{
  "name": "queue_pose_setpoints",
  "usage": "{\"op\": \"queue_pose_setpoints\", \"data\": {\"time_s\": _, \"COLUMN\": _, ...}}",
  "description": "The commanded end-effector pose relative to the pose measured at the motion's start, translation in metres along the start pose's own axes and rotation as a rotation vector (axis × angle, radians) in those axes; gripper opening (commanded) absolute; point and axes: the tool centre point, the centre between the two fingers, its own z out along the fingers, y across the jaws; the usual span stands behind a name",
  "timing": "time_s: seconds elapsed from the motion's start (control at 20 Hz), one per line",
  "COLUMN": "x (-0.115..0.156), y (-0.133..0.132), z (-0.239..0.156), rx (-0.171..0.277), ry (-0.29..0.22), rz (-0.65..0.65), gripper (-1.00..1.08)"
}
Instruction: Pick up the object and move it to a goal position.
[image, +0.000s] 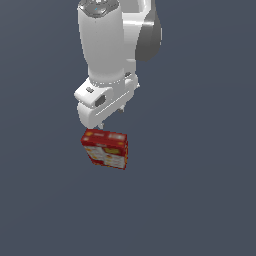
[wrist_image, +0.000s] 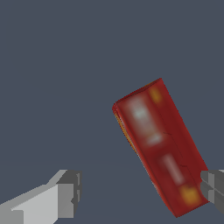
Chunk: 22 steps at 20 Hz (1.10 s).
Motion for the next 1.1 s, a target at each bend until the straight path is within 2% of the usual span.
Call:
{"op": "queue_pose_setpoints", "data": {"time_s": 0.0, "x": 0.0, "y": 0.005, "z": 0.004, "rx": 0.001, "ry": 0.002, "rz": -0.059, "gripper": 1.0}}
{"op": "queue_pose_setpoints", "data": {"time_s": 0.65, "x": 0.001, "y": 0.032, "z": 0.025, "rx": 0.004, "ry": 0.016, "rz": -0.347, "gripper": 1.0}}
{"op": "queue_pose_setpoints", "data": {"time_s": 1.05, "x": 0.0, "y": 0.042, "z": 0.033, "rx": 0.004, "ry": 0.022, "rz": -0.458, "gripper": 1.0}}
